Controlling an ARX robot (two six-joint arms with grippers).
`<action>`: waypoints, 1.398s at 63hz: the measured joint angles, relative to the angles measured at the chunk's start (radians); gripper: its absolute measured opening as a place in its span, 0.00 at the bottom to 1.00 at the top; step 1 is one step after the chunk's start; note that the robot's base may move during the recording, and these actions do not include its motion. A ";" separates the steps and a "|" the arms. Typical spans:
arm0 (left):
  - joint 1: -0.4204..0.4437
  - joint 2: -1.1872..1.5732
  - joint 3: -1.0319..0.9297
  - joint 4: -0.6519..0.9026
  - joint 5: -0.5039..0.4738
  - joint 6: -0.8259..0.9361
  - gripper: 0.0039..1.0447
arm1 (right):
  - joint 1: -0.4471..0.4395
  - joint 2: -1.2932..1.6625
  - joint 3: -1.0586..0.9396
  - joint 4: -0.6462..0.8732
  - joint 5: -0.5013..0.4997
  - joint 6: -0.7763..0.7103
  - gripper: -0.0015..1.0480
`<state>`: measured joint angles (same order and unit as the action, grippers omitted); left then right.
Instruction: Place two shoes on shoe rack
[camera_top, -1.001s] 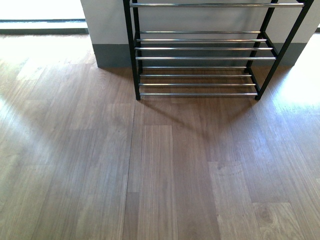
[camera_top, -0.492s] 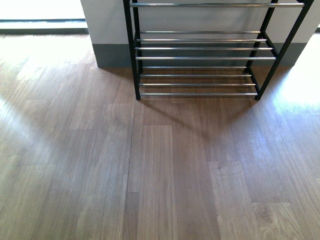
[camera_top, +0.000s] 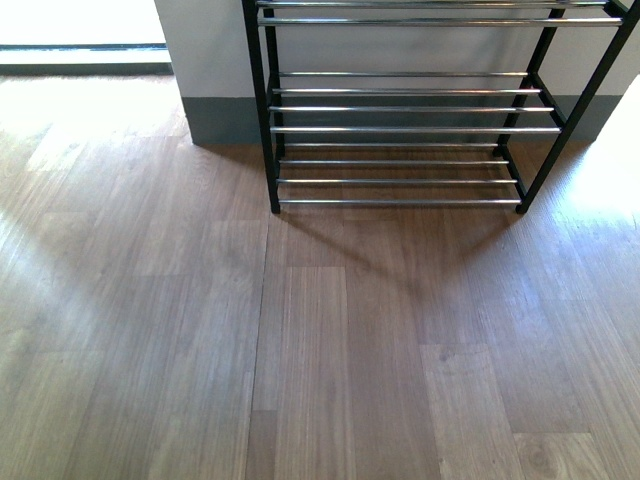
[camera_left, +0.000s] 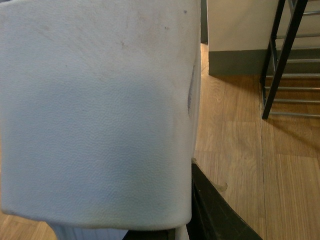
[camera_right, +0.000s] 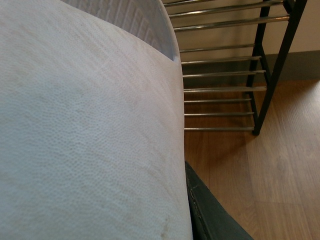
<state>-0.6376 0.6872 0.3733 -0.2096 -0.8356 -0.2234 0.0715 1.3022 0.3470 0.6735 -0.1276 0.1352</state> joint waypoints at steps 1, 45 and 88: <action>0.000 0.000 0.000 0.000 0.000 0.000 0.02 | 0.000 0.000 0.000 0.000 0.000 0.000 0.02; 0.000 0.000 0.000 0.000 0.000 0.000 0.02 | 0.000 0.000 0.000 0.000 0.000 0.000 0.02; -0.001 0.001 -0.002 0.000 0.000 -0.003 0.02 | 0.000 0.000 -0.001 0.000 0.000 0.000 0.02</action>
<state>-0.6388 0.6880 0.3714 -0.2096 -0.8352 -0.2260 0.0715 1.3025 0.3462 0.6731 -0.1272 0.1352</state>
